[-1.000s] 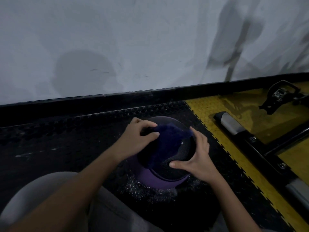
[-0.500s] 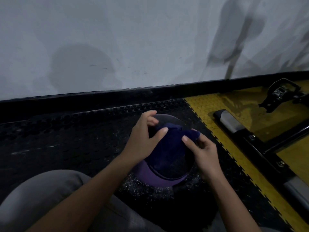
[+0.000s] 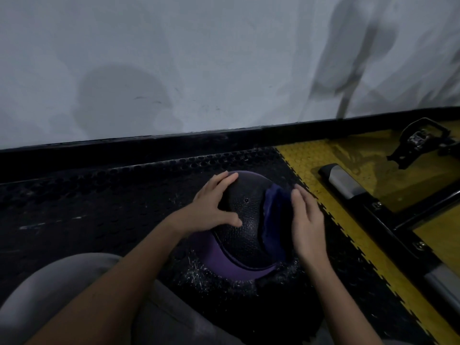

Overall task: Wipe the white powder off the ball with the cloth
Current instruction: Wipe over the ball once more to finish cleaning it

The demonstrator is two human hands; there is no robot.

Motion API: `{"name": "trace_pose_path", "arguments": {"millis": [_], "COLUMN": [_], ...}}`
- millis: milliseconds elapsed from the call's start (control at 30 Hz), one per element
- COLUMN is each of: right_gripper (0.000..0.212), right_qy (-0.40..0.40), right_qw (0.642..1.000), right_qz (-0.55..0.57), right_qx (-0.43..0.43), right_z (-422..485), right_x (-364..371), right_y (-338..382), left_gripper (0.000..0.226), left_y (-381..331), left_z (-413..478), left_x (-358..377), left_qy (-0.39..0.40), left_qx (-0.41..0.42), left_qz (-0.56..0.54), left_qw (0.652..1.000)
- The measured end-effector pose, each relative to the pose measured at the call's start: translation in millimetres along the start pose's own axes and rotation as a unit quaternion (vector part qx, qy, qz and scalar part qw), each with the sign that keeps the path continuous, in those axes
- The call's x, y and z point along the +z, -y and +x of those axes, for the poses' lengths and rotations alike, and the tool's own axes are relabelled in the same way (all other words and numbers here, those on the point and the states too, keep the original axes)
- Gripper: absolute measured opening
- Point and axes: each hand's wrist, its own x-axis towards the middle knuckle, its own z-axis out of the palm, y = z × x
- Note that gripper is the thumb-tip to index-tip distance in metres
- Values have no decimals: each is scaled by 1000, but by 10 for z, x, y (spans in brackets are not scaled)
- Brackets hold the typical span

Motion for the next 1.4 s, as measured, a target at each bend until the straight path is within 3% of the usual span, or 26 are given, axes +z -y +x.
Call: {"name": "trace_pose_path", "arguments": {"millis": [100,233,367,467,567,633,733,833,933,1000,1067,1167,1300,1400], "right_gripper": [64,49,39,34,29,29,31,23,20,20,18,14,11,11], "right_qy": [37,42,144,170,110,81,80,70,133,203,232,190,148,131], "right_qw": [997,982,915,929,956,972,987,977,918,879,895,952,981,989], "right_qz": [-65,-67,-151,-124,-158,-182,-127,-113,-171,-201,-170,-129,-120,-70], "right_qx": [-22,-172,-344,-304,-223,-122,-55,-165,-332,-381,-342,-202,-26,-16], "right_z": [-40,-206,-181,165,651,868,838,550,241,189,348,785,1126,1045], "right_x": [116,258,384,328,239,208,248,356,503,568,552,453,320,370], "right_y": [8,17,89,143,108,5,-87,65,250,288,319,253,-31,5], "left_gripper": [123,134,137,143,139,135,134,140,147,151,151,145,142,147], "left_y": [27,36,71,89,57,38,36,32,102,160,199,197,182,170], "left_z": [-11,-13,-19,-16,-30,-47,-57,-39,-9,13,35,42,11,0], "left_x": [-11,21,50,36,35,45,48,62,102,109,110,101,90,92], "left_qy": [27,2,-8,-6,0,4,-1,-19,-35,-34,-38,-22,-8,-17], "left_qx": [16,9,8,-10,-2,1,1,-10,-22,-39,-47,-37,-31,-33], "left_qz": [65,2,-20,-33,-19,-24,-35,-40,-48,-76,-94,-111,-112,-106], "left_qw": [997,1000,1000,999,1000,1000,999,999,998,996,994,993,993,994]}}
